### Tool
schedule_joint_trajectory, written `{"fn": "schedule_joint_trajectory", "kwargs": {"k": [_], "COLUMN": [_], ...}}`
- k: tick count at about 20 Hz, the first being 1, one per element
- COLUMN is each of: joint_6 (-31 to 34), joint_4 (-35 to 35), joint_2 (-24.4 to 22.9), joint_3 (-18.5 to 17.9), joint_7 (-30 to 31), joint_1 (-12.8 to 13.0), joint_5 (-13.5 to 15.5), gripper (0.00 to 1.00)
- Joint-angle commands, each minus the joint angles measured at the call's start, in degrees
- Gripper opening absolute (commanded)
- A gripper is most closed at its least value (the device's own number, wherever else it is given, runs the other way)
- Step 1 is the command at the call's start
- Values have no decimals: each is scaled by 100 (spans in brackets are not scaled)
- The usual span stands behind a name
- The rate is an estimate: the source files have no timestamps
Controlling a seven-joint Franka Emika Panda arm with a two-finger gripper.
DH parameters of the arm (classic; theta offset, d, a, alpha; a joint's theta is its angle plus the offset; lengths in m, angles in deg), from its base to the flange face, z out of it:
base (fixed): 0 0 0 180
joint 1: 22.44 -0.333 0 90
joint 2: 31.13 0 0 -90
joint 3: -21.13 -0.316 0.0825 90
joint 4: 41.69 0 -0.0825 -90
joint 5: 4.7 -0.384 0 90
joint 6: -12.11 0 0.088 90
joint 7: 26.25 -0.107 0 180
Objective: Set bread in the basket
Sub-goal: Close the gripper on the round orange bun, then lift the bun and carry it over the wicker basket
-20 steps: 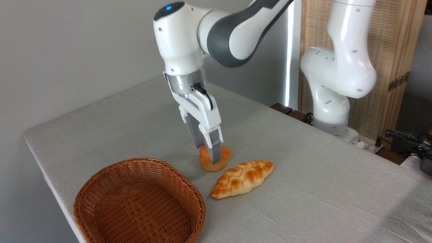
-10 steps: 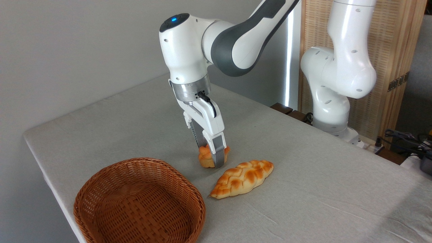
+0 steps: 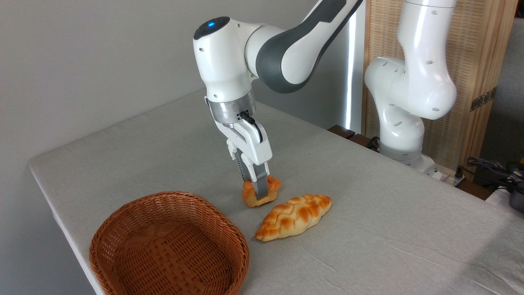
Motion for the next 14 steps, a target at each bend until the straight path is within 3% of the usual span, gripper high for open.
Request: {"fn": "schedule_joint_trajectory", "kwargs": {"k": [1,4,8,11,14], "joint_6": [1035,1820,1822,1472,490], "joint_4": [-802,-1971,-3343,-3942,-4023], "joint_2": [36,404,1222,1740,2171], "joint_3": [-139,-324,-324,-350,-324], "joint_7": [-57,-93,-66,-93,-93], "joint_1": [59,59,32,6,6], "joint_5": [-76,133,556,592,618], "gripper": [38,38,39,39,39]}}
